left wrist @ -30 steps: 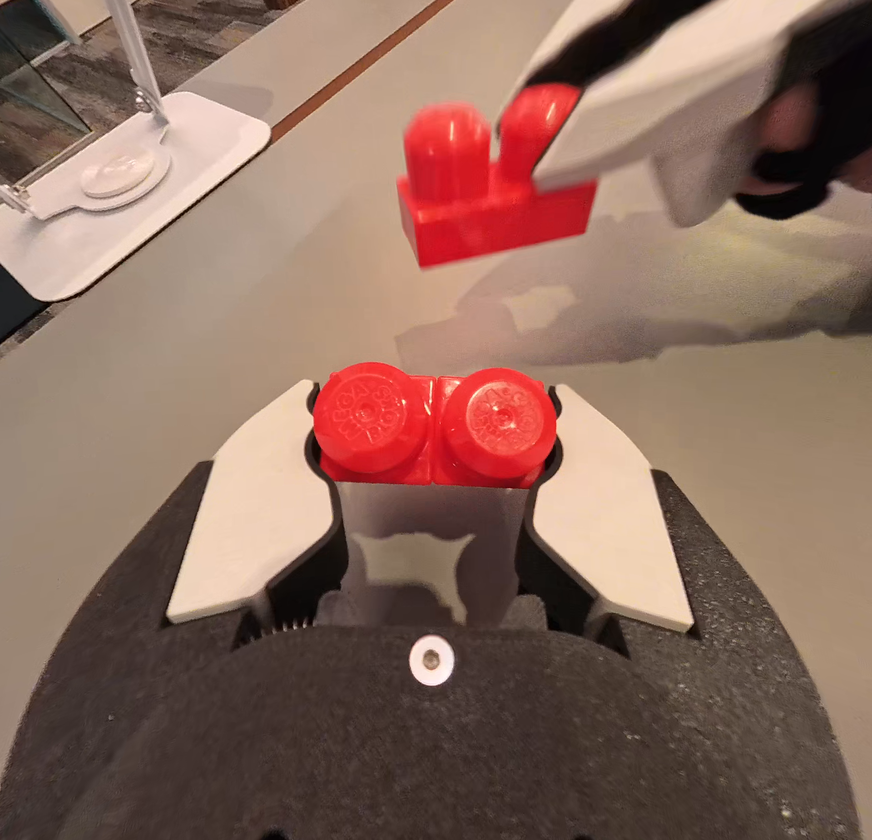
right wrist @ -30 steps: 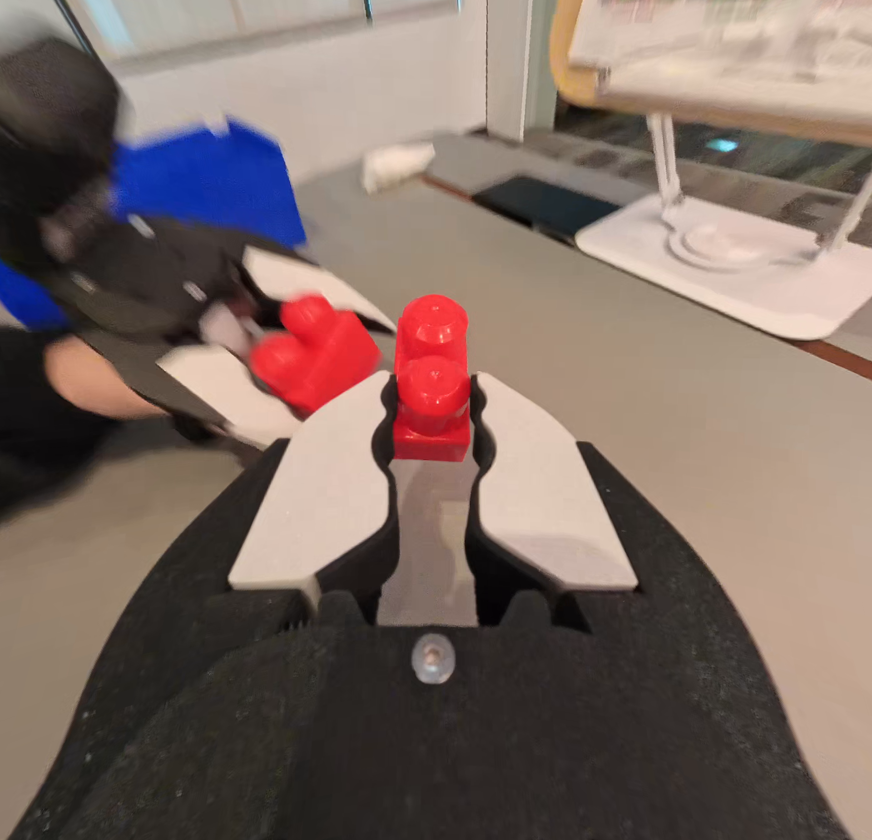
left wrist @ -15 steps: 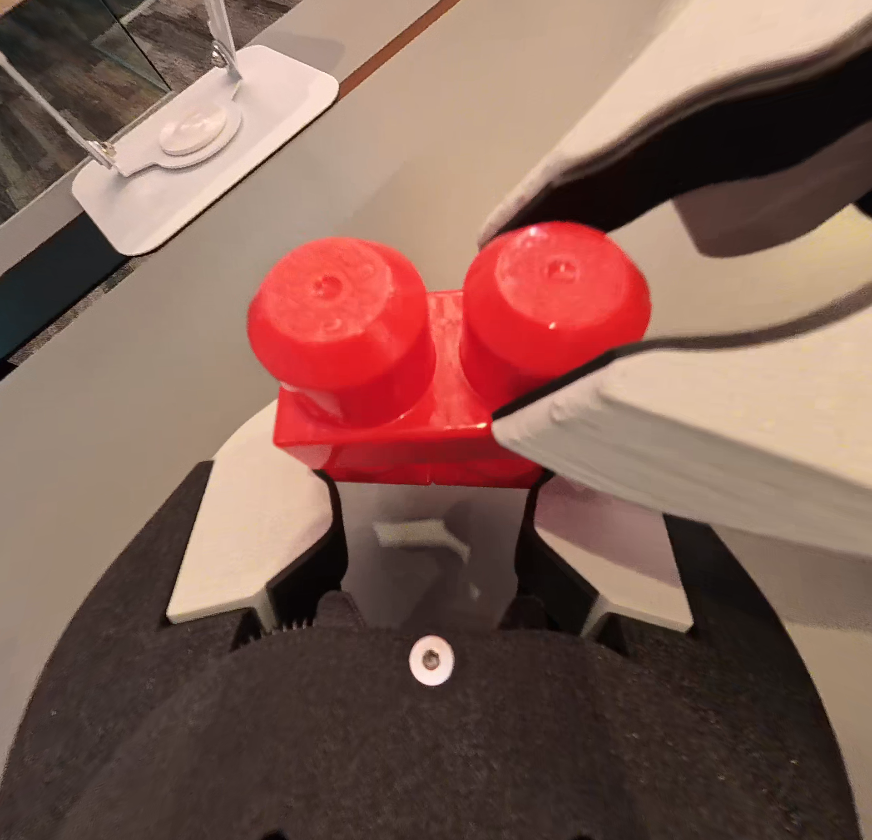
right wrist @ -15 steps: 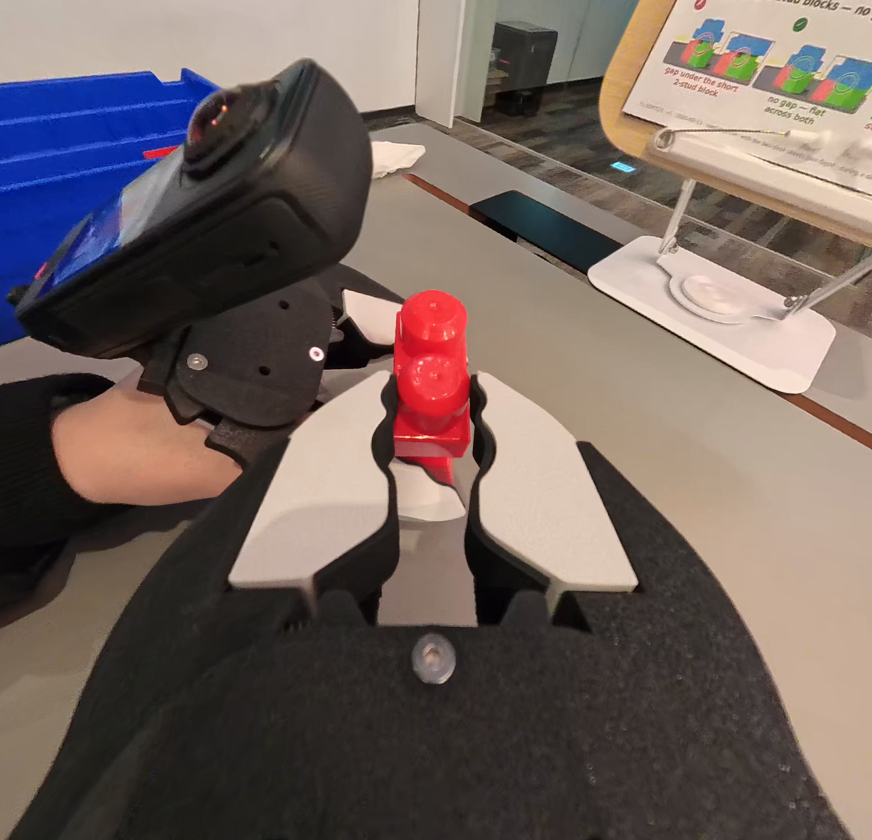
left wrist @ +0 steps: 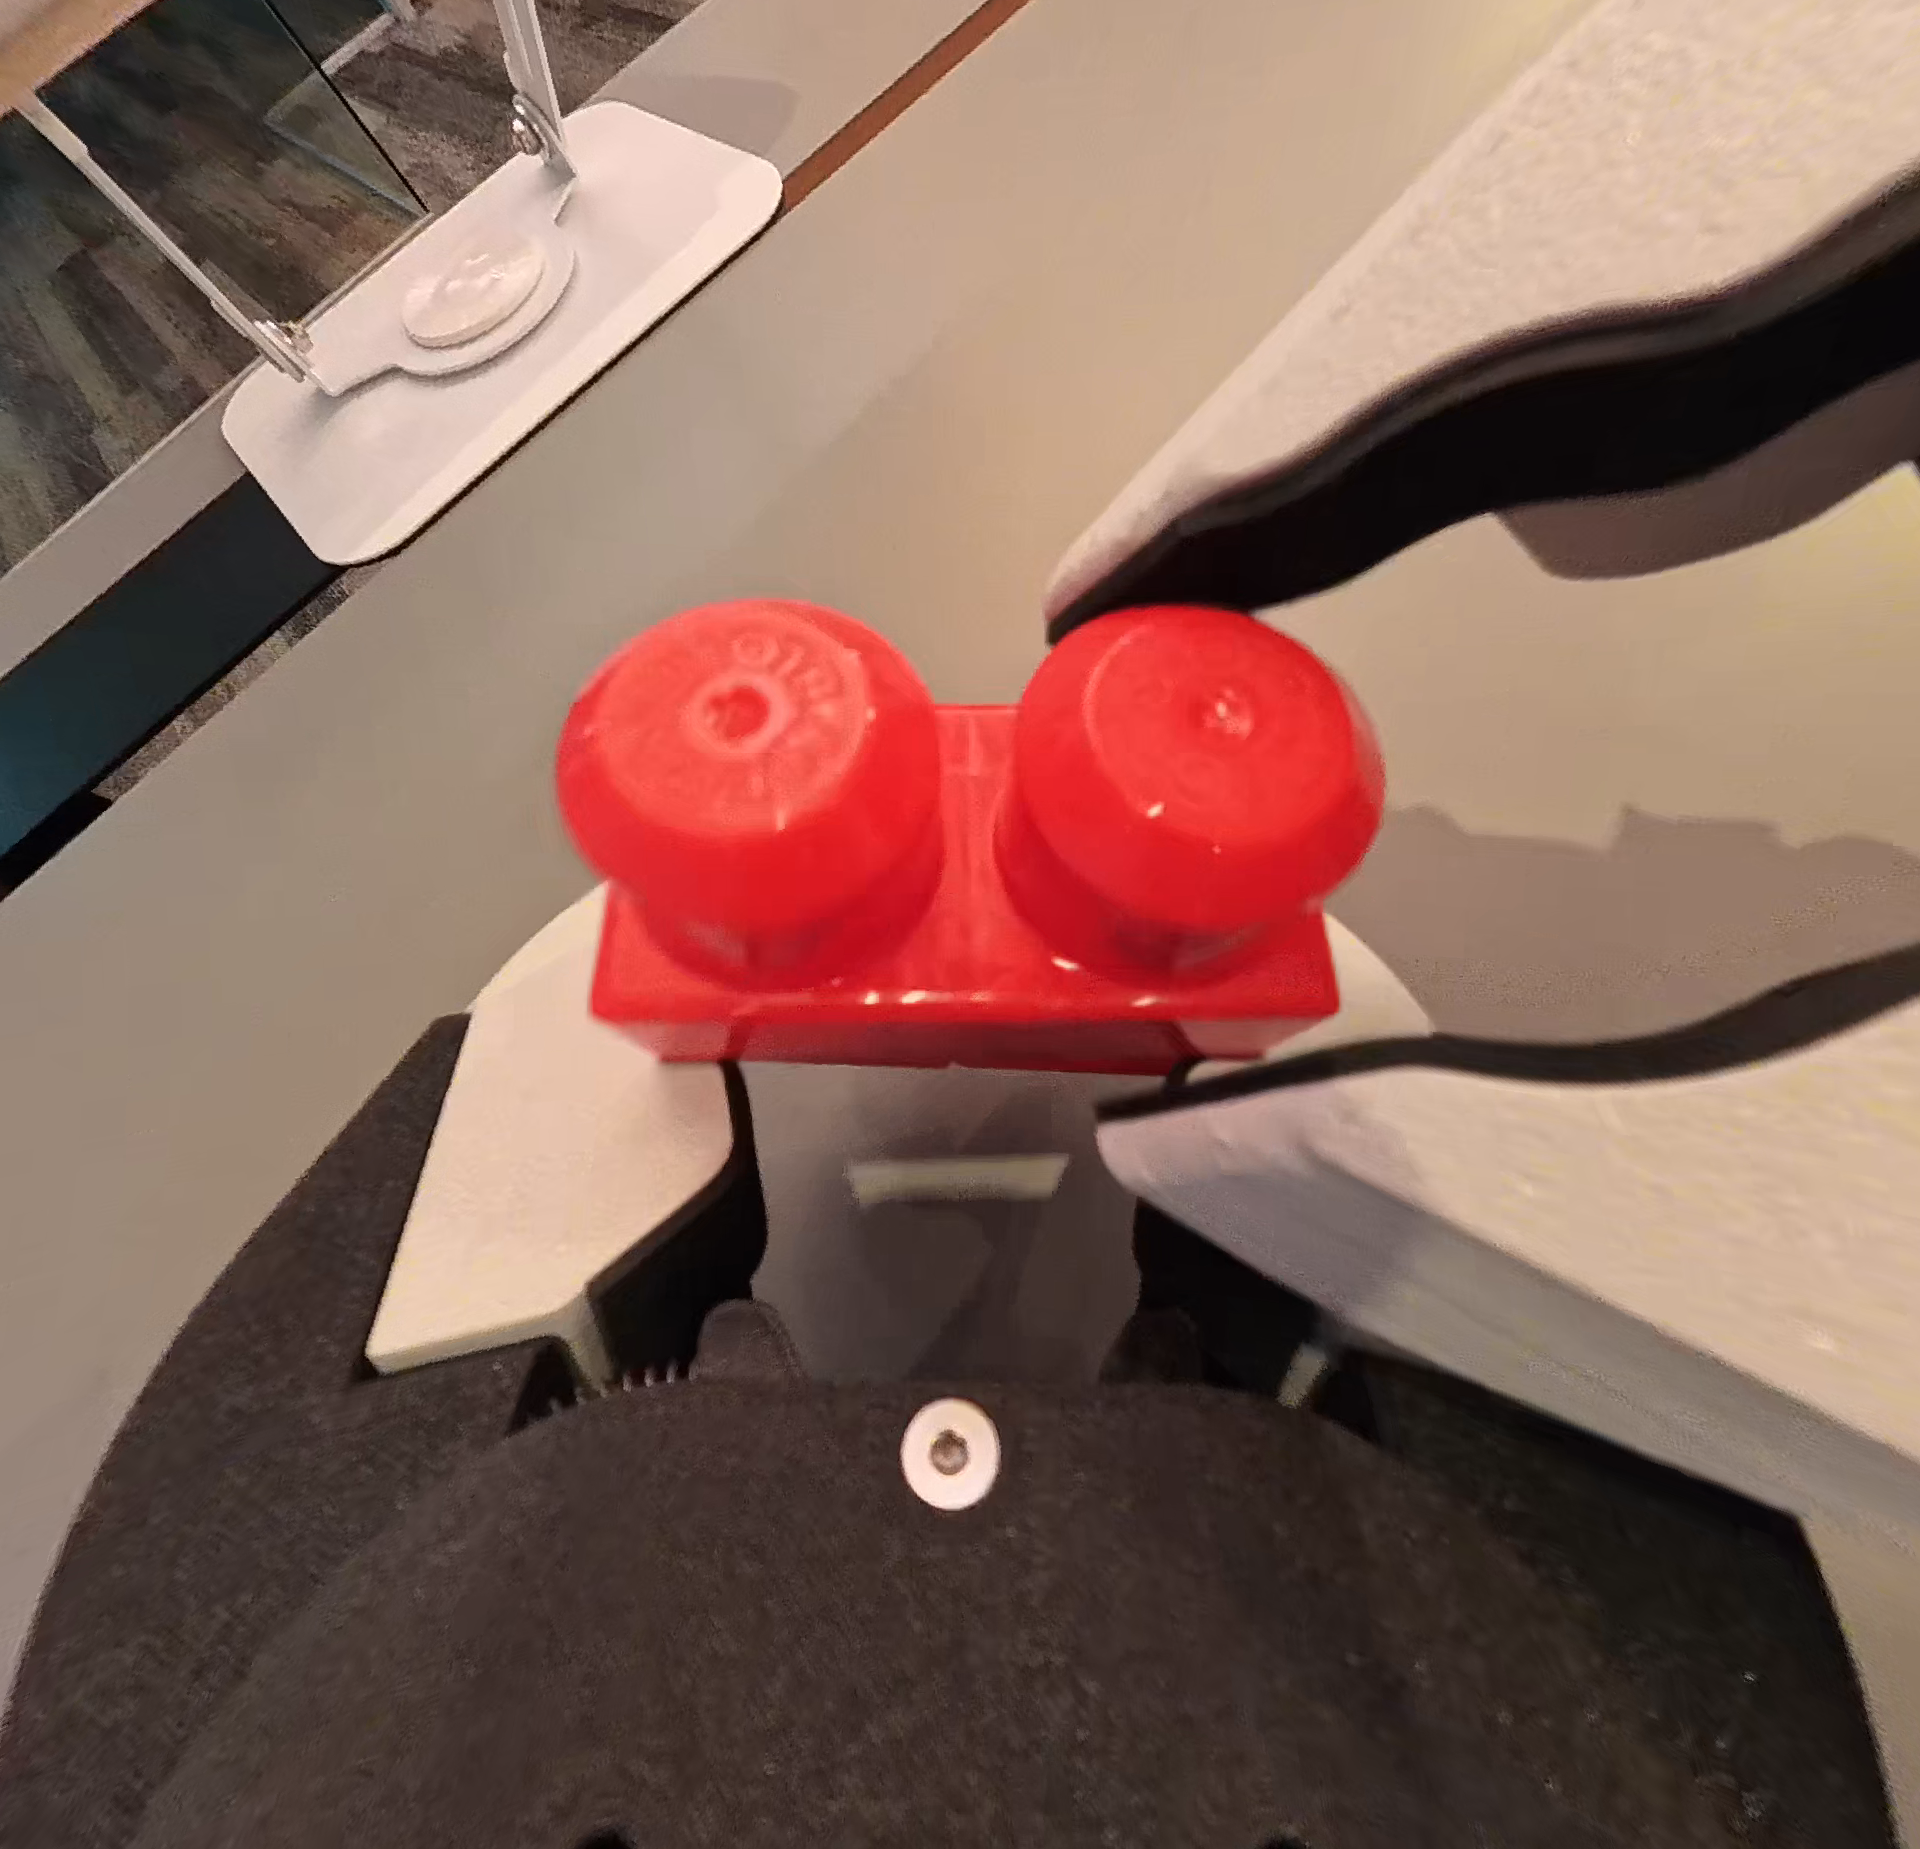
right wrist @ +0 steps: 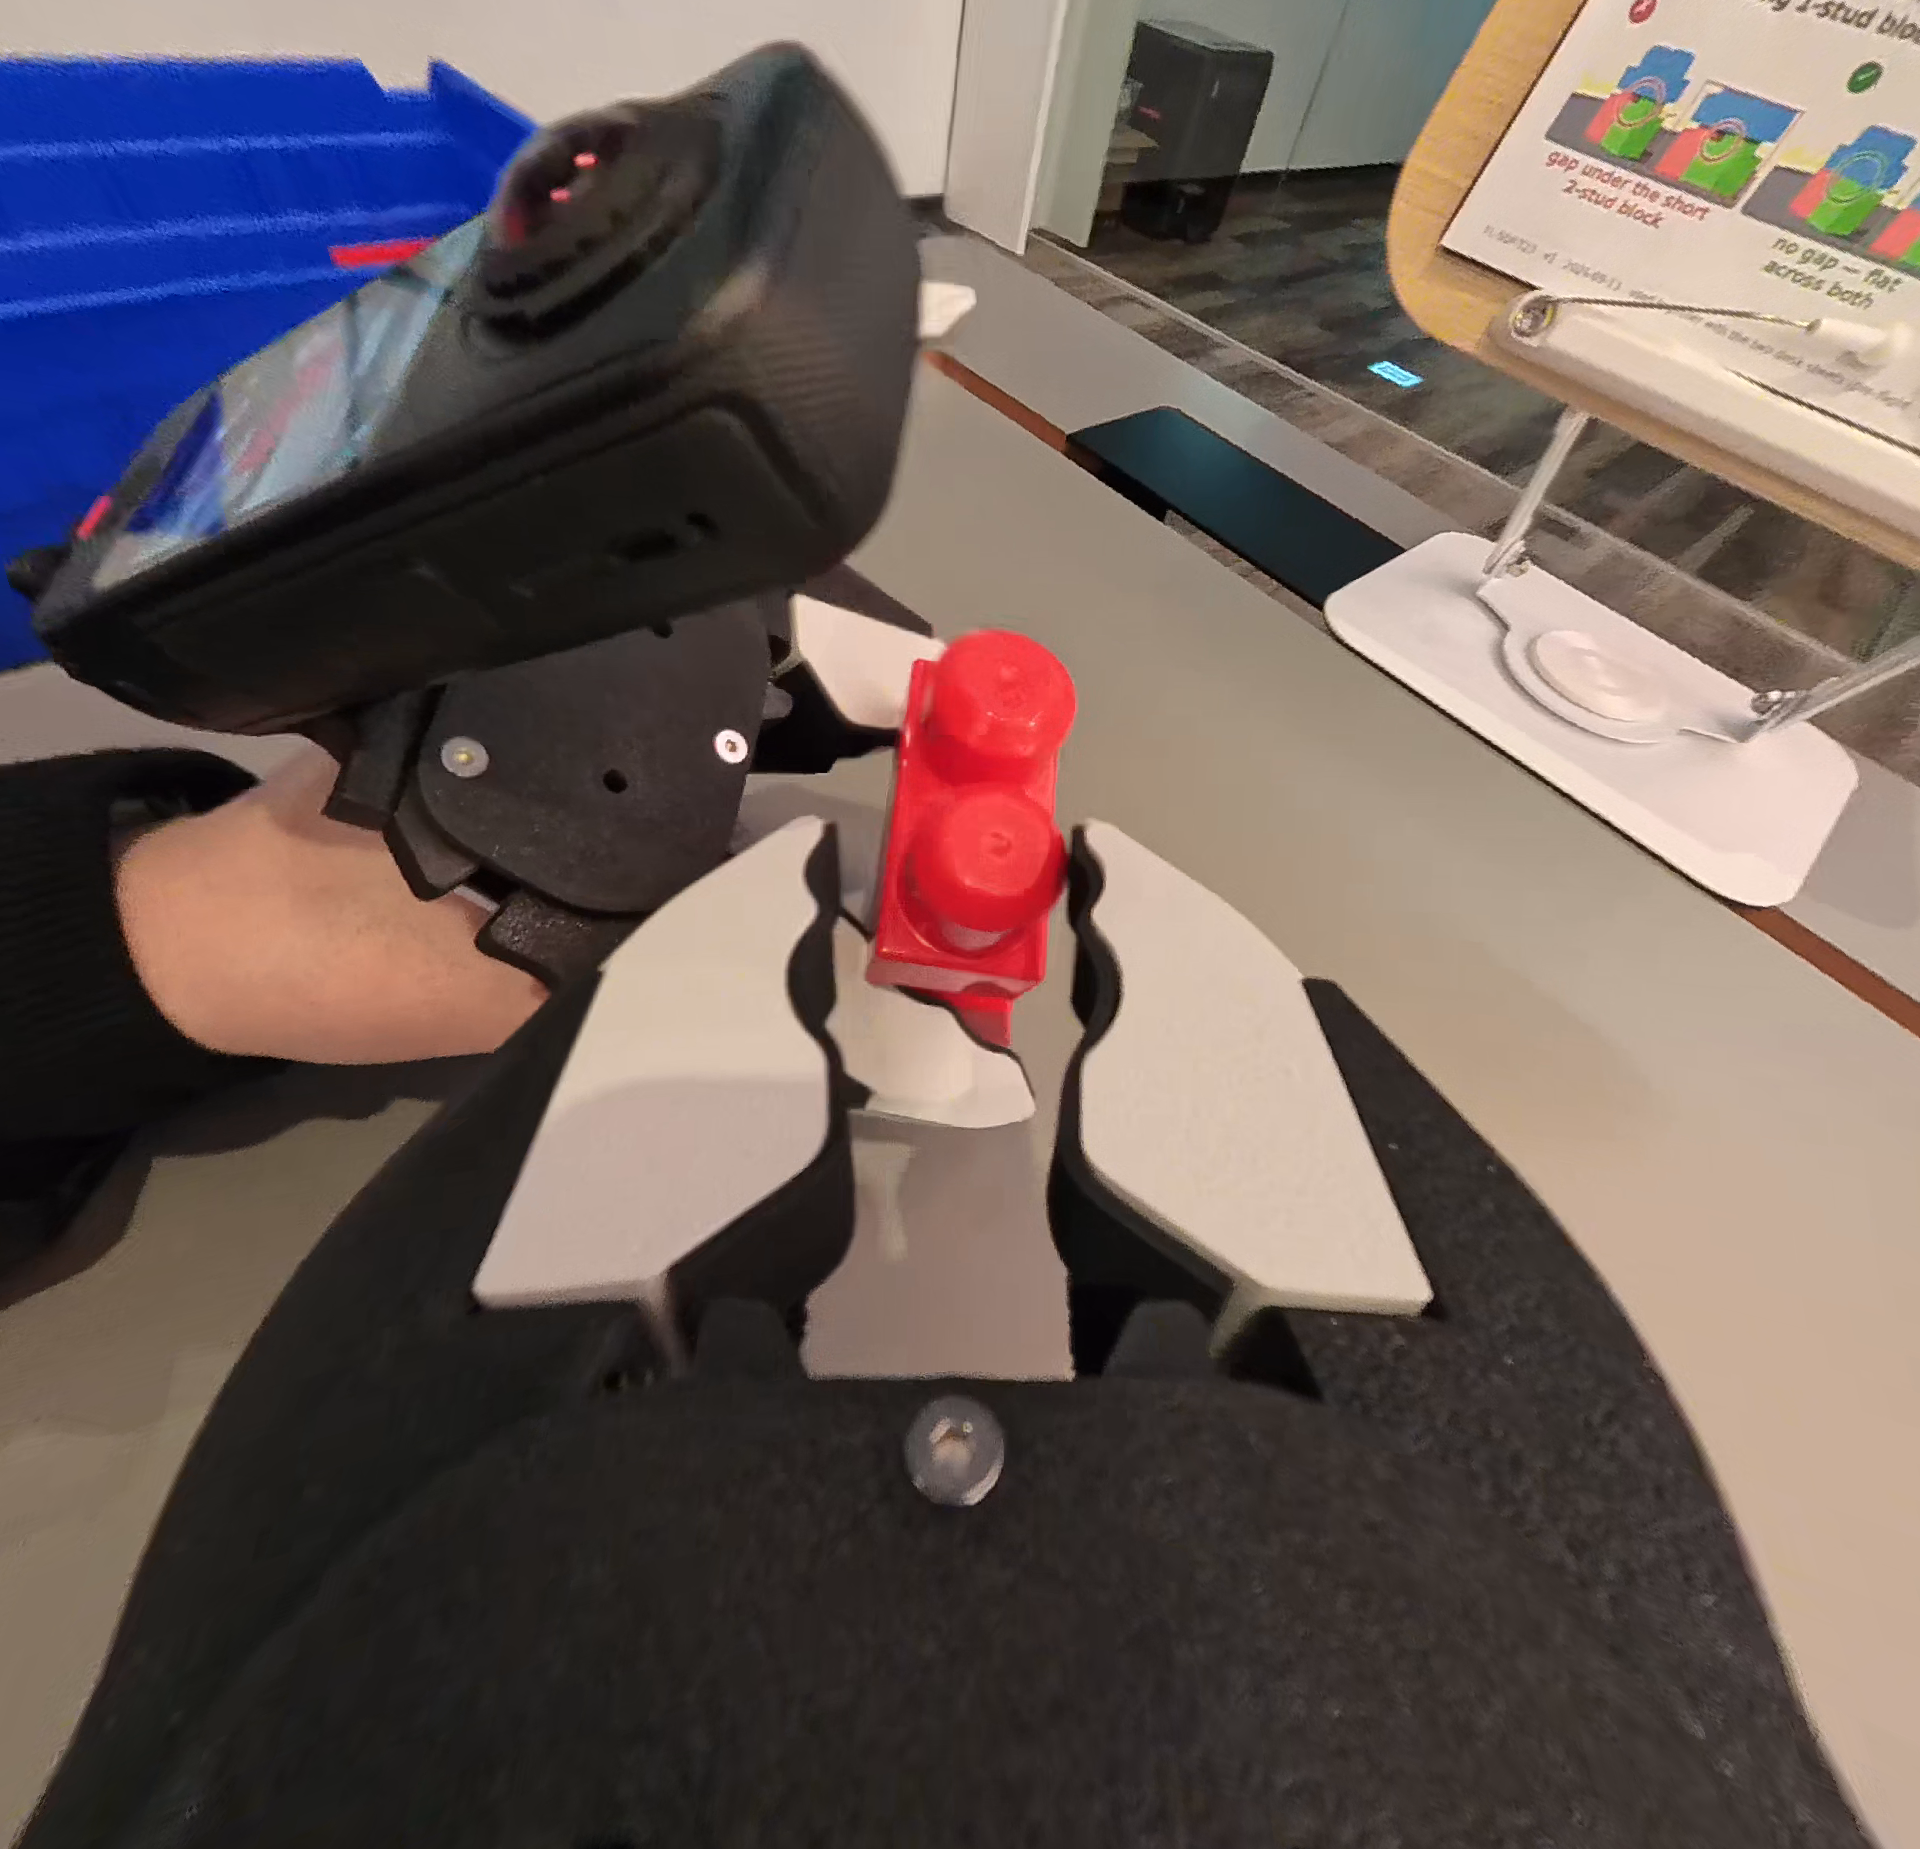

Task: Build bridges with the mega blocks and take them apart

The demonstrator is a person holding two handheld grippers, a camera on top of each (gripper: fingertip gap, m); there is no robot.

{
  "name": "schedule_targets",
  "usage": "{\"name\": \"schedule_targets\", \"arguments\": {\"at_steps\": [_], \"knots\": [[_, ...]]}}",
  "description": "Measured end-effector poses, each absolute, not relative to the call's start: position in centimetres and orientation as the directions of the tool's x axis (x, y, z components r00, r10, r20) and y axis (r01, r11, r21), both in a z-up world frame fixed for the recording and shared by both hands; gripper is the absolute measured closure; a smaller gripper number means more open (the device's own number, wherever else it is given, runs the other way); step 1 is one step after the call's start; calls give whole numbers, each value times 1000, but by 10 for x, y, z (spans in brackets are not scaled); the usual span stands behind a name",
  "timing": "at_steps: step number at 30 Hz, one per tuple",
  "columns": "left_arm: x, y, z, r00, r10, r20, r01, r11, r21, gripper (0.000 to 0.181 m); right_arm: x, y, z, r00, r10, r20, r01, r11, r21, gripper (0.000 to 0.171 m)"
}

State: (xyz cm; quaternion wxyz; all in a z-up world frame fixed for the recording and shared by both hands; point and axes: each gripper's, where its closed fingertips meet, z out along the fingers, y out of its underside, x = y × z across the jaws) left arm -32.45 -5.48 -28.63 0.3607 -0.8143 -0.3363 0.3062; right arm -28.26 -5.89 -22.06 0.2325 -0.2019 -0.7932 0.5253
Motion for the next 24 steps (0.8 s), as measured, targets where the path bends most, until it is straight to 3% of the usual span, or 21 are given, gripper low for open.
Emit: {"name": "schedule_targets", "arguments": {"at_steps": [1,3,6,10,14,17,19,24], "knots": [[-324,-53,-285,592,765,-254,318,-511,-798,94,-282,-58,-218,-817,562,129,88,342,-936,121],[-322,-51,-283,604,757,-249,303,-508,-806,94,-283,-53,-211,-828,556,77,106,289,-952,114],[-320,-47,-281,624,747,-231,289,-495,-820,92,-281,-44,-197,-869,488,-78,170,147,-974,127],[-318,-42,-275,638,732,-239,248,-489,-836,92,-288,-28,-192,-871,377,-314,341,4,-940,121],[-309,-28,-265,687,684,-245,173,-482,-859,92,-282,-14,-184,-811,70,-581,569,-144,-810,111],[-300,-18,-257,709,650,-275,119,-494,-861,92,-271,-11,-202,-681,-92,-726,732,-67,-678,88],[-296,-12,-253,717,632,-294,83,-497,-864,92,-264,-13,-224,-642,-56,-765,764,42,-644,56],[-287,-1,-261,756,570,-322,63,-553,-831,92,-253,-19,-226,-510,-150,-847,849,71,-524,59]]}}
